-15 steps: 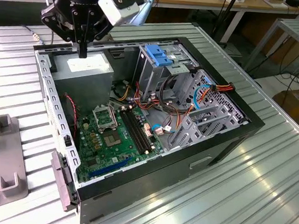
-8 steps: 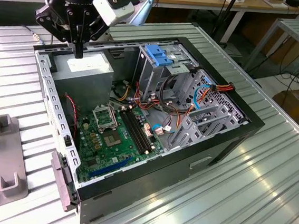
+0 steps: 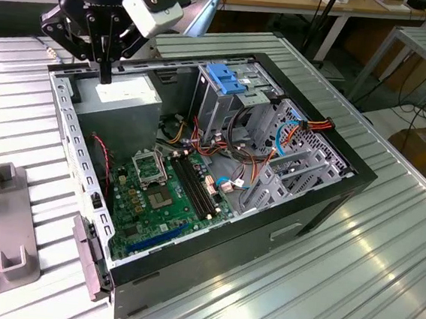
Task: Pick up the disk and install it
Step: 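Reach for the disk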
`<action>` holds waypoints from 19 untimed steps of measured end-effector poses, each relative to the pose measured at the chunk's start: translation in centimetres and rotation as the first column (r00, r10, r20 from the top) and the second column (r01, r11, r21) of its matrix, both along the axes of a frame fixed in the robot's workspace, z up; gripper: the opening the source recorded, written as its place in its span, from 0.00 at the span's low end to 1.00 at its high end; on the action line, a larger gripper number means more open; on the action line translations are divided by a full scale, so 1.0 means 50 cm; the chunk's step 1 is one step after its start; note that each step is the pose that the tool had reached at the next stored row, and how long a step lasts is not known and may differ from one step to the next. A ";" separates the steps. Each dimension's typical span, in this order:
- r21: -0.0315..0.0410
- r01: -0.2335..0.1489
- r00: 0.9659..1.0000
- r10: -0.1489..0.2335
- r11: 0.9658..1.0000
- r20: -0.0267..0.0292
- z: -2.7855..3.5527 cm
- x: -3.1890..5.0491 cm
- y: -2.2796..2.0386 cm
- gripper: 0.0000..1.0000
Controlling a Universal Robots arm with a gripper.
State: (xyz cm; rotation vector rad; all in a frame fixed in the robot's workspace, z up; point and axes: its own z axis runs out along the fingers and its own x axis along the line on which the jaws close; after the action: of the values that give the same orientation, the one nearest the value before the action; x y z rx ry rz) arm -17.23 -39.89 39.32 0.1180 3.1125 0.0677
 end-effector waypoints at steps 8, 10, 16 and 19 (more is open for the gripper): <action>0.000 0.000 1.000 0.000 1.000 0.000 0.000 -0.015 0.0000 0.10; 0.000 0.000 1.000 0.000 1.000 0.000 0.000 -0.018 0.0000 0.10; 0.000 0.000 1.000 0.000 1.000 0.000 0.000 -0.030 0.0000 0.10; 0.000 0.000 1.000 0.000 1.000 0.000 0.000 -0.037 0.0000 0.10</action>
State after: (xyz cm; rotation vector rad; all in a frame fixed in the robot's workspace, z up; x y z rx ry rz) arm -19.07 -39.89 39.30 0.1181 3.1125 0.0677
